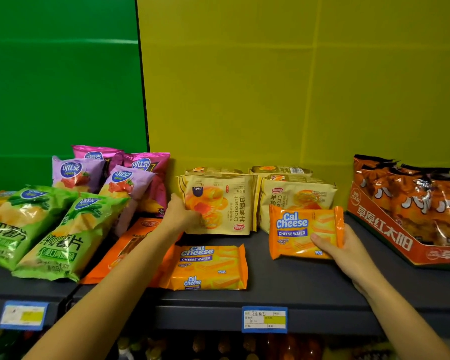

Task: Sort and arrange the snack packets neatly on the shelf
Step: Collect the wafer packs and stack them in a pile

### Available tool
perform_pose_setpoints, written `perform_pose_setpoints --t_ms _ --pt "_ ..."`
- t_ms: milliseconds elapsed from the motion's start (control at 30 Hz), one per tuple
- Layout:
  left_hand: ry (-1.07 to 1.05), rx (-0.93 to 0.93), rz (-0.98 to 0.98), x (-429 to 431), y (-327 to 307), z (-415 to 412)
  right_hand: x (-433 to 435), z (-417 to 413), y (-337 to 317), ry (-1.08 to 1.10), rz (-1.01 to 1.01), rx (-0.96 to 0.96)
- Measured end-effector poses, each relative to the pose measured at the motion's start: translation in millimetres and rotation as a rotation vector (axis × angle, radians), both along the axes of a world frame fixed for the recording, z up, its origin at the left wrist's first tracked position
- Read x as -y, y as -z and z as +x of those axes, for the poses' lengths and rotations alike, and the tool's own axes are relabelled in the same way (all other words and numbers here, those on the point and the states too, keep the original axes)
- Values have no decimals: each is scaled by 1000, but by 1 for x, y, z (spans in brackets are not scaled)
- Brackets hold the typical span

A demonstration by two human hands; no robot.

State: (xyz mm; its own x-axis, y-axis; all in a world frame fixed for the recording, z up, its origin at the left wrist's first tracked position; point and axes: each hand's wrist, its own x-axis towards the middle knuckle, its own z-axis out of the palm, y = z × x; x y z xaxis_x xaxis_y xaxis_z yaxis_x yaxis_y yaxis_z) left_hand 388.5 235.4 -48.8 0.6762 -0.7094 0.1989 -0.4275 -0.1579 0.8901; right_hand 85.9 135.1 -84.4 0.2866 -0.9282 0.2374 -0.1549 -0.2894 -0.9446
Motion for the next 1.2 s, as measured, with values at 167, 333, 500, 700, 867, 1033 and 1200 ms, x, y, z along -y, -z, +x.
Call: perform_pose_setpoints --t_ms 167,333,500,700,867,1033,1200 --pt "13 536 52 -56 18 -18 2 0 2 -7 -7 -11" --pt "84 653 188 -97 37 -38 3 1 2 -8 -13 -26" --pt "-35 759 438 -89 34 -56 3 0 3 26 -32 -56" --pt "-38 658 512 -73 34 -75 2 -2 2 24 -61 -80" --pt "42 333 367 -66 27 -83 -1 -1 1 25 -87 -83" --pt "104 106 409 -62 16 -76 -4 -2 -1 5 -102 -86" --pt "74 35 470 -60 4 -72 -6 -3 -3 -39 -121 -68"
